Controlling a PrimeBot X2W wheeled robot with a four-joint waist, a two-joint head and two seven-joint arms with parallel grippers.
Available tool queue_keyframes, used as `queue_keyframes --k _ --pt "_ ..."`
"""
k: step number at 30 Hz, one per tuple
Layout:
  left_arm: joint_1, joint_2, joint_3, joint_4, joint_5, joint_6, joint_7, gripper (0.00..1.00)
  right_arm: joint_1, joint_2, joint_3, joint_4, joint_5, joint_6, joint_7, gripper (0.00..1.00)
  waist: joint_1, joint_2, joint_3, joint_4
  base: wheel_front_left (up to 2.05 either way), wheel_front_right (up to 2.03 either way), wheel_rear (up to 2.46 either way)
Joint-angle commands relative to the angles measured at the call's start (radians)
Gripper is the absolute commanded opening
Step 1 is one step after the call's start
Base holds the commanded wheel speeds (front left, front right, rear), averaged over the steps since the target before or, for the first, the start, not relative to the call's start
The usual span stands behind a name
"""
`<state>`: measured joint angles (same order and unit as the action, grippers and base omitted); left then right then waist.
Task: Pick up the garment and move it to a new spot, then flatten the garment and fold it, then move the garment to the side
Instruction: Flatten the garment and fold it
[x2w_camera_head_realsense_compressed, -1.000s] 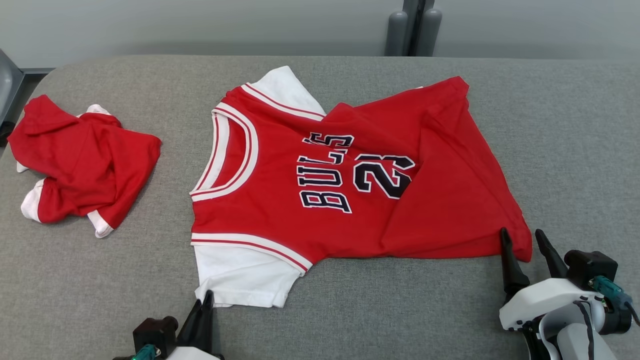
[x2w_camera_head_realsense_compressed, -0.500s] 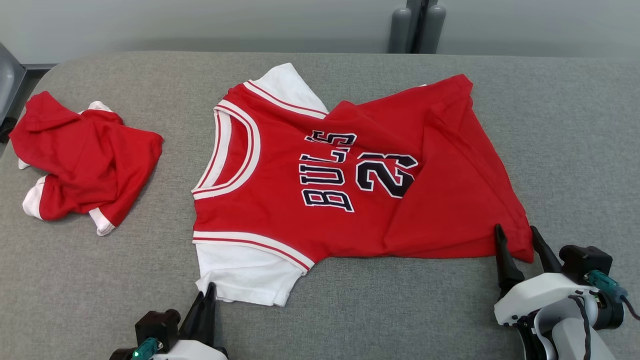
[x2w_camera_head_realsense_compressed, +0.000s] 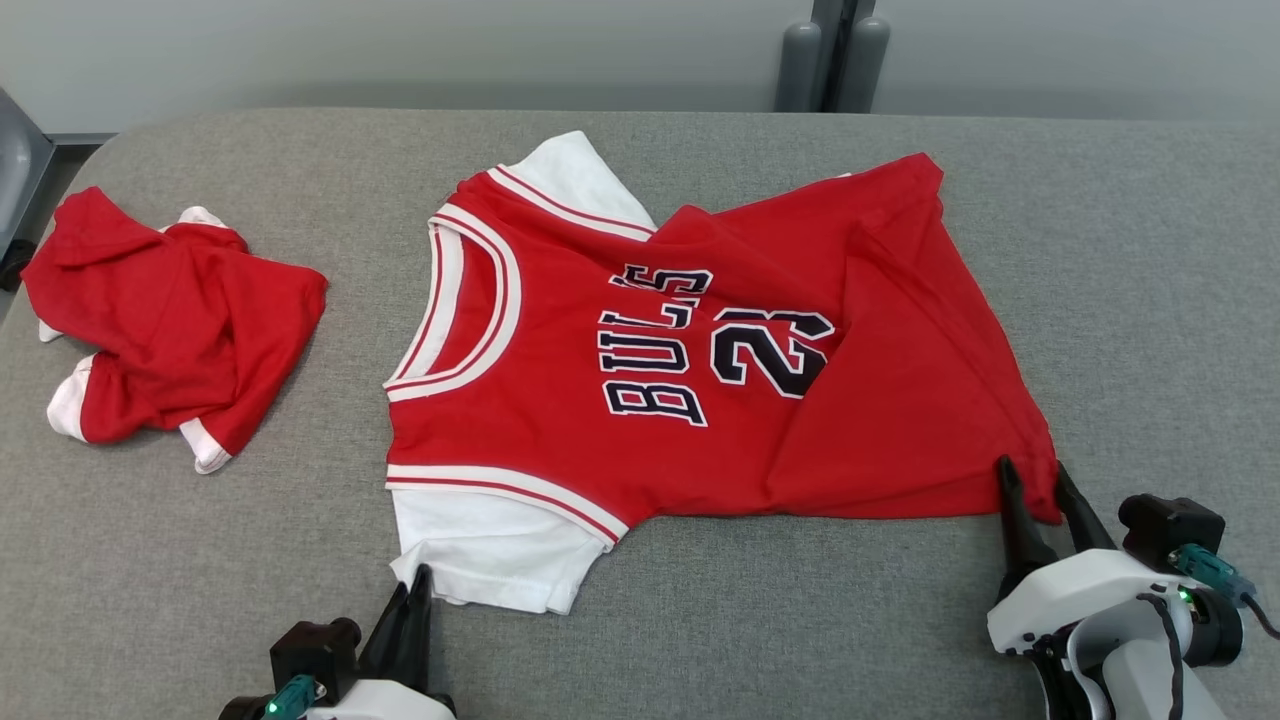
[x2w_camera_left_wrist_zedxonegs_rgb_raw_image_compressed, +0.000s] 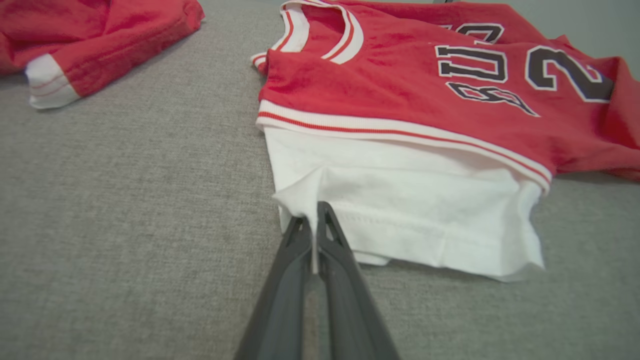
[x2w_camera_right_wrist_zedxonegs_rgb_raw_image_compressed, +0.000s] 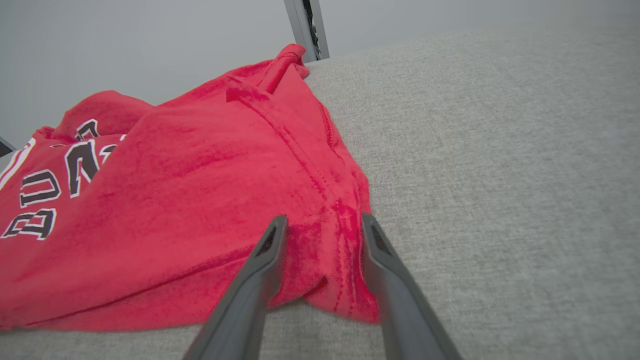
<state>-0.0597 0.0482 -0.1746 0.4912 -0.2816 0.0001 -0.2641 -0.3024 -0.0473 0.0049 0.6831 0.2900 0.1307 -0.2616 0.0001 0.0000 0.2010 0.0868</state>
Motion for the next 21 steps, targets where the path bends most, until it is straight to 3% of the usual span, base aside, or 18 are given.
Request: queue_keyframes --k 1,10,17,21 --pt "-0.002 0.004 0.002 -0.004 0.005 0.002 0.0 0.0 -0.01 -0.007 -0.001 -0.005 0.001 0.0 -0.005 0.5 -0.0001 0.0 0.0 -0.001 0.0 0.0 0.0" --pt "-0.01 0.004 0.001 -0.001 0.008 0.003 0.0 0.0 -0.006 -0.007 -0.003 -0.019 0.0 0.0 -0.005 0.34 -0.0001 0.0 0.0 0.0 0.0 0.0 0.0" --pt "-0.013 0.005 0.013 -0.032 0.005 -0.002 0.0 0.0 0.02 -0.007 -0.009 -0.07 -0.002 0.0 -0.005 0.0 -0.0001 0.0 -0.041 -0.01 0.0 0.0 0.0" --pt "-0.039 0.004 0.024 -0.079 0.002 -0.014 0.0 0.0 0.03 -0.007 -0.015 -0.121 0.011 0.0 -0.005 0.0 -0.0001 0.0 -0.087 -0.025 0.0 0.0 0.0"
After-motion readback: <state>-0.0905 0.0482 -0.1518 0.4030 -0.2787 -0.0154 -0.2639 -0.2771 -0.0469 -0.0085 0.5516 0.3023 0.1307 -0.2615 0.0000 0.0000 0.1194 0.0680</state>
